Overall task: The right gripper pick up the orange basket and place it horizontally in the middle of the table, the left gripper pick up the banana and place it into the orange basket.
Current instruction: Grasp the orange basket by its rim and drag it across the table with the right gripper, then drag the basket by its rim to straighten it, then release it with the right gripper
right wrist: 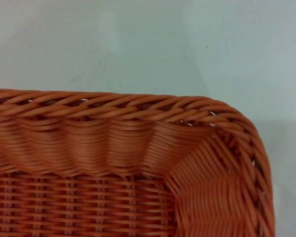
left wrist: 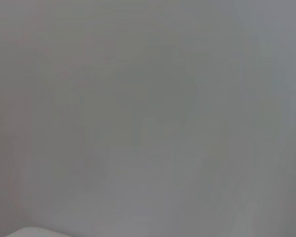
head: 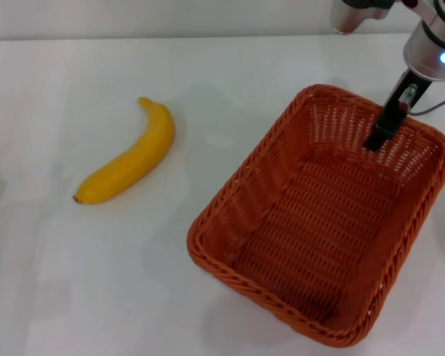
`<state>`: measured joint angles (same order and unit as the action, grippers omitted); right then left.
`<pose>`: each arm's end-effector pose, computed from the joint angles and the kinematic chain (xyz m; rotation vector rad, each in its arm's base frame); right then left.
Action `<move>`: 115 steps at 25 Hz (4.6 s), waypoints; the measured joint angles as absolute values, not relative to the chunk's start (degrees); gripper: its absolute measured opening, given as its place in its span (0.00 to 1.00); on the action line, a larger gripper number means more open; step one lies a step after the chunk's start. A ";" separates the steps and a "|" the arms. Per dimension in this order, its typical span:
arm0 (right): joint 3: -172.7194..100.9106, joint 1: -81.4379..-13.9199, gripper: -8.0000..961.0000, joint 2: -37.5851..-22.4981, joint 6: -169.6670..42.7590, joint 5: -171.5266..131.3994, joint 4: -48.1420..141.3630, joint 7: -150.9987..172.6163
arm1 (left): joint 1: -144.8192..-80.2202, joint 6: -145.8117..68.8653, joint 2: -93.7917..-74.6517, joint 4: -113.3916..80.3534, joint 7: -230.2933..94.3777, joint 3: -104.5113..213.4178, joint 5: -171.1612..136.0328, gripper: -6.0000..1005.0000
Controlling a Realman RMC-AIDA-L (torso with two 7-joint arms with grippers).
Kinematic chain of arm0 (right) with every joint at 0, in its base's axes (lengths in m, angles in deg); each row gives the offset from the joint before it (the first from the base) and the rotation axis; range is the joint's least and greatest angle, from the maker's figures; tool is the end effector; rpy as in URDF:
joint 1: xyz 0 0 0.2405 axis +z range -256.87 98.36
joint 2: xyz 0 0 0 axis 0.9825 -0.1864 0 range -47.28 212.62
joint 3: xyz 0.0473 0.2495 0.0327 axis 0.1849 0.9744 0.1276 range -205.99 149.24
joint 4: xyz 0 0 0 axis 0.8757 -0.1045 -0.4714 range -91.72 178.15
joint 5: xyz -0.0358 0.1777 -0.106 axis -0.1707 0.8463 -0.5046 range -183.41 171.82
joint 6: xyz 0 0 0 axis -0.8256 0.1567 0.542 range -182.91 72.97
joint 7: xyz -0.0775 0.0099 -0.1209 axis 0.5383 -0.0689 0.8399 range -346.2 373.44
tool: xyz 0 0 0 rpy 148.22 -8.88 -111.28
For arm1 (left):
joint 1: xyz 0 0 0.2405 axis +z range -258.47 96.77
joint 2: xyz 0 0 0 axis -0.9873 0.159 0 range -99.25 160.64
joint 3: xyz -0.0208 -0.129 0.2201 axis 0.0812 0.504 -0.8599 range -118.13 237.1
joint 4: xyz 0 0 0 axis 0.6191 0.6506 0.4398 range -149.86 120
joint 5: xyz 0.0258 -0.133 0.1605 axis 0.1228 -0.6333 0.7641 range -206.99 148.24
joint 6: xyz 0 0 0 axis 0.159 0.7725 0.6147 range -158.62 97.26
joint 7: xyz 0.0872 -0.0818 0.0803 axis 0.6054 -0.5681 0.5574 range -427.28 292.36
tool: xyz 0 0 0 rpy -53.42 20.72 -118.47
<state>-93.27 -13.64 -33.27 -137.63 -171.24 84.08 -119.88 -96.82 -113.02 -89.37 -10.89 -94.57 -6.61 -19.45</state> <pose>0.1395 0.4430 0.0014 -2.5827 0.6208 -0.8267 -0.3909 0.2403 0.0169 -1.3118 -0.7772 -0.8329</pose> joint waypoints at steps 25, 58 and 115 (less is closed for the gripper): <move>-80.76 -9.62 0.22 -30.18 -145.81 -171.96 83.78 -120.17 | -96.76 -113.20 -89.37 -10.89 -94.57 -6.61 -19.44 0.86; -48.06 -24.31 0.18 -18.98 -145.72 -156.81 73.28 -122.06 | -98.92 -112.82 -89.01 -10.97 -94.24 -6.61 -19.45 0.86; -69.40 -40.43 0.72 -32.19 -135.83 -135.72 99.71 -135.20 | -98.70 -112.85 -88.75 -12.38 -92.07 -6.61 -21.55 0.86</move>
